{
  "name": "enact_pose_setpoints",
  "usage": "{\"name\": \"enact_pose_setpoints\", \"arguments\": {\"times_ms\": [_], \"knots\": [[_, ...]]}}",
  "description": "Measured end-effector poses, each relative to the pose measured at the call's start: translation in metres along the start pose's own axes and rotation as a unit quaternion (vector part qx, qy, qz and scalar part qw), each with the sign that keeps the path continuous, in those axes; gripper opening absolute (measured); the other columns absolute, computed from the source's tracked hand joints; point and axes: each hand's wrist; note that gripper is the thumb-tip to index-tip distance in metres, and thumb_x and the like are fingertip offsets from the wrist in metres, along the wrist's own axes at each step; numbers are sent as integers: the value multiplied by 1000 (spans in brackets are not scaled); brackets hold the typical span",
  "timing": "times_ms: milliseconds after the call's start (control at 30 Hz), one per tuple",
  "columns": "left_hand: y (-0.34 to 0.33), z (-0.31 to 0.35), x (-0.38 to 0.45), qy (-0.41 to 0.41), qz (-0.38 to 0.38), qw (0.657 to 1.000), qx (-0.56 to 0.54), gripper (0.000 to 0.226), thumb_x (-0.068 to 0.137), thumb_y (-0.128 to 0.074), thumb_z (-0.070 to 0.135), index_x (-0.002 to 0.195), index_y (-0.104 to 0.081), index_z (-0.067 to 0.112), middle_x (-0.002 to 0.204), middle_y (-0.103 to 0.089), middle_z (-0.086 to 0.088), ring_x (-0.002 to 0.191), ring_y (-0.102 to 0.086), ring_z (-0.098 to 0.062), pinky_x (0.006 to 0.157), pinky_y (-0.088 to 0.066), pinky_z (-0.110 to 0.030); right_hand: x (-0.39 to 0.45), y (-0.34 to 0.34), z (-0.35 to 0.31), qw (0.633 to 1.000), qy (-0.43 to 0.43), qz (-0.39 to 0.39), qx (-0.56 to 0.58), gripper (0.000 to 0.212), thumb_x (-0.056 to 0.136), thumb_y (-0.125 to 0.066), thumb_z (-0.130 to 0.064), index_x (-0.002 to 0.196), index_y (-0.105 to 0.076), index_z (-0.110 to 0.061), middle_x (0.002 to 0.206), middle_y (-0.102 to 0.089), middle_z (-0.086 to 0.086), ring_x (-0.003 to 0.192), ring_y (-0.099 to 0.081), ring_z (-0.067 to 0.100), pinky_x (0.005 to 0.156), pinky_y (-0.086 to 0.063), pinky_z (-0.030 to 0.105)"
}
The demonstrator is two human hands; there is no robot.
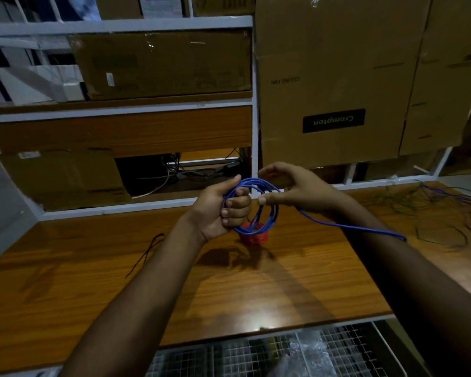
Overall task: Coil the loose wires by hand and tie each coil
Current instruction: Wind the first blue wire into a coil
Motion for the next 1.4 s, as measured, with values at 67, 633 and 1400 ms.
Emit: {"name": "enact_pose_setpoints", "arguments": {"times_ms": [67, 633, 1400], "knots": [[3, -1, 0, 8, -22, 1000, -7, 35, 100, -40, 37, 76, -53, 15, 55, -37, 6, 40, -33, -4, 39, -20, -18, 0, -1, 0, 999, -10, -40, -16, 37, 90, -67, -35, 123, -61, -19, 104, -66, -6, 71, -59, -8, 59, -44, 12], [17, 4, -1, -45, 114, 992, -13, 33, 91, -48, 39, 67, -45, 17, 45, -28, 9, 31, -24, -2, 35, -12, -17, -15, 4, 55, 931, -165, -10, 326, 26, 100, -52, -27, 123, -59, -18, 99, -67, 9, 56, -53, 10, 45, -45, 19], [20, 15, -7, -66, 60, 995, -51, 34, 96, -36, 31, 66, -43, 17, 46, -30, 7, 37, -16, -8, 36, -15, -22, -12, -66, 63, 981, 19, 184, -60, 36, 93, -63, -11, 113, -41, -30, 87, -60, -7, 79, -65, 8, 65, -56, 25]]}}
Point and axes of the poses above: each hand's wrist, its own x-axis towards the middle knuckle, its own y-axis out of the back of the hand, z = x × y
